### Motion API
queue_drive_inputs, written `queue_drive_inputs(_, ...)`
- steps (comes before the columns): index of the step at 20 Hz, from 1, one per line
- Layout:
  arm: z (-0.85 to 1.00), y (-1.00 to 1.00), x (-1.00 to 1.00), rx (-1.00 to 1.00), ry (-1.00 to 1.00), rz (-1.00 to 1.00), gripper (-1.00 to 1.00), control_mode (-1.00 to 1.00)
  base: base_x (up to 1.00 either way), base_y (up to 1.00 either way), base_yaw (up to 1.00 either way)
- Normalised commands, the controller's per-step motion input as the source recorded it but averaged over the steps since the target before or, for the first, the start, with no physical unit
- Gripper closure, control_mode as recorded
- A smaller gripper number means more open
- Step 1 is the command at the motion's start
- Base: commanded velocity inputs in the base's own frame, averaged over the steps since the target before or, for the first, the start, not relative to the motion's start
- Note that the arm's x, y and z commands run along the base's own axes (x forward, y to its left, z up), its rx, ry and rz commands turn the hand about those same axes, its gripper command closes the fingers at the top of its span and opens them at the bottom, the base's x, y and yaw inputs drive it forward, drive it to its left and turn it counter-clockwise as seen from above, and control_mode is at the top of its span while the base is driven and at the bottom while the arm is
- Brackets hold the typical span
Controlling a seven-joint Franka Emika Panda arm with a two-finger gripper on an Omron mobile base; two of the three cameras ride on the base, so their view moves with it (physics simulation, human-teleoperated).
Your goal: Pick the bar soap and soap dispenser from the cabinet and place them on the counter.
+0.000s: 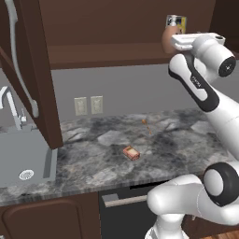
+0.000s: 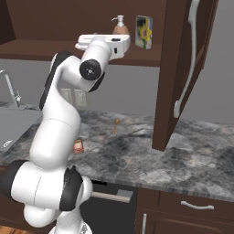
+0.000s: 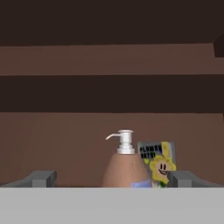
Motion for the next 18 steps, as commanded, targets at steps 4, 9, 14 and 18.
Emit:
queue_drive_inputs(4, 0.0, -0.09, 0.16, 0.0, -0.01, 0.0, -1.0, -1.0, 0.0, 0.0, 0.0)
queue_drive_inputs(9, 0.0, -0.01, 0.25, 0.0, 0.0, 0.0, -1.0, -1.0, 0.0, 0.0, 0.0)
queue_drive_inputs(14, 0.0, 0.0, 0.27, 0.0, -0.01, 0.0, -1.0, -1.0, 0.0, 0.0, 0.0)
queue_drive_inputs(18, 0.0, -0.02, 0.23, 0.0, -0.02, 0.0, -1.0, -1.0, 0.0, 0.0, 0.0)
